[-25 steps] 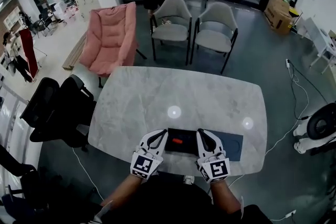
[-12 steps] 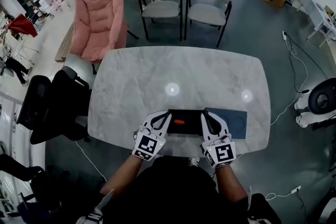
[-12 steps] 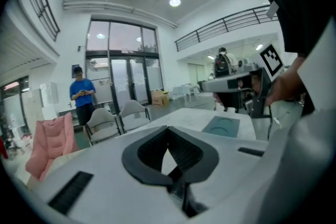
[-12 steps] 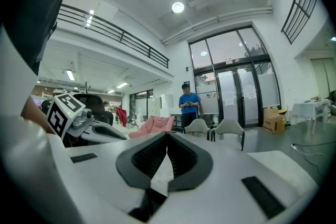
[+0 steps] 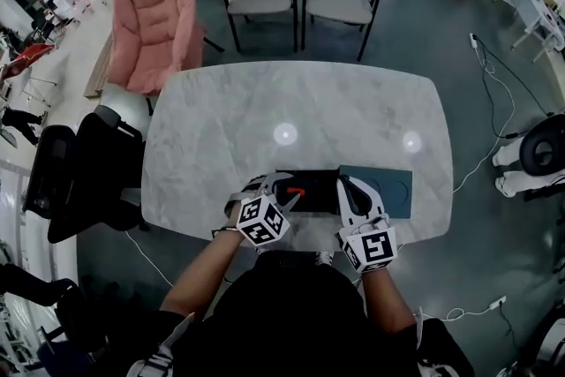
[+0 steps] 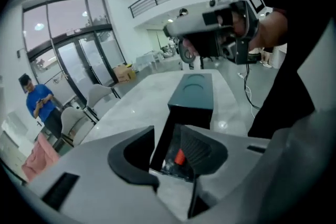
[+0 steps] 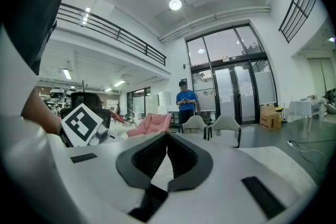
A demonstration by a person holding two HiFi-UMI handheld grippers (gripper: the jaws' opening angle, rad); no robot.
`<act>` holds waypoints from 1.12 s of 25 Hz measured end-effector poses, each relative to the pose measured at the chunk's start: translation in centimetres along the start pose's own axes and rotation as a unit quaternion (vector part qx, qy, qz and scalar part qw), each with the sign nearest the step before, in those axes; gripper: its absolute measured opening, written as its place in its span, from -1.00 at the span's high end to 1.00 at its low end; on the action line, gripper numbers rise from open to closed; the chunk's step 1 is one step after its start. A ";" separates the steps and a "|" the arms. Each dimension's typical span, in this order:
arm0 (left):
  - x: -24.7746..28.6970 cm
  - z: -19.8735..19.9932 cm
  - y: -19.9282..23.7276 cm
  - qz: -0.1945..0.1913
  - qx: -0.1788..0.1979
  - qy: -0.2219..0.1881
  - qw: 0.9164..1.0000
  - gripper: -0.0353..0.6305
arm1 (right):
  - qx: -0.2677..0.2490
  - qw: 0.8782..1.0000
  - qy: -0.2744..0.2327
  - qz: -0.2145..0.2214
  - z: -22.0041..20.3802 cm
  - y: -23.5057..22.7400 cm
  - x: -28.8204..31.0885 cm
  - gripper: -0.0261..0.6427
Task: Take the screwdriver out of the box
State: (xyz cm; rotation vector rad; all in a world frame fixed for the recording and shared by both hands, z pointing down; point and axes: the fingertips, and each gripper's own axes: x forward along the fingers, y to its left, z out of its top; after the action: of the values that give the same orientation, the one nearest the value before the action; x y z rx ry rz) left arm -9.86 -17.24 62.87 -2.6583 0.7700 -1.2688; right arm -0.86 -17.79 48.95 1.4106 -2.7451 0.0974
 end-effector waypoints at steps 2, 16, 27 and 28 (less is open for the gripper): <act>1.3 -1.0 -0.8 -0.018 0.029 0.036 0.999 0.42 | -0.001 1.000 0.000 -0.005 0.0 -0.4 -0.1 0.85; 7.6 -6.2 -5.1 -0.148 0.161 0.205 0.954 0.41 | 0.006 0.999 0.012 -0.046 -0.9 -3.3 -2.2 0.85; 10.1 -8.9 -5.7 -0.164 0.156 0.261 0.938 0.57 | 0.008 0.997 0.013 -0.075 -1.6 -5.6 -4.1 0.85; 10.1 -8.9 -5.8 -0.163 0.155 0.261 0.939 0.59 | 0.009 0.997 0.012 -0.076 -1.6 -5.7 -4.2 0.85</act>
State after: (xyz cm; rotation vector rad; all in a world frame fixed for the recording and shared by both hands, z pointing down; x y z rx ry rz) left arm -8.89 -15.99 77.45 -2.2687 0.1304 -2.0318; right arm 6.27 -17.59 50.41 1.6064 -2.6121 0.1319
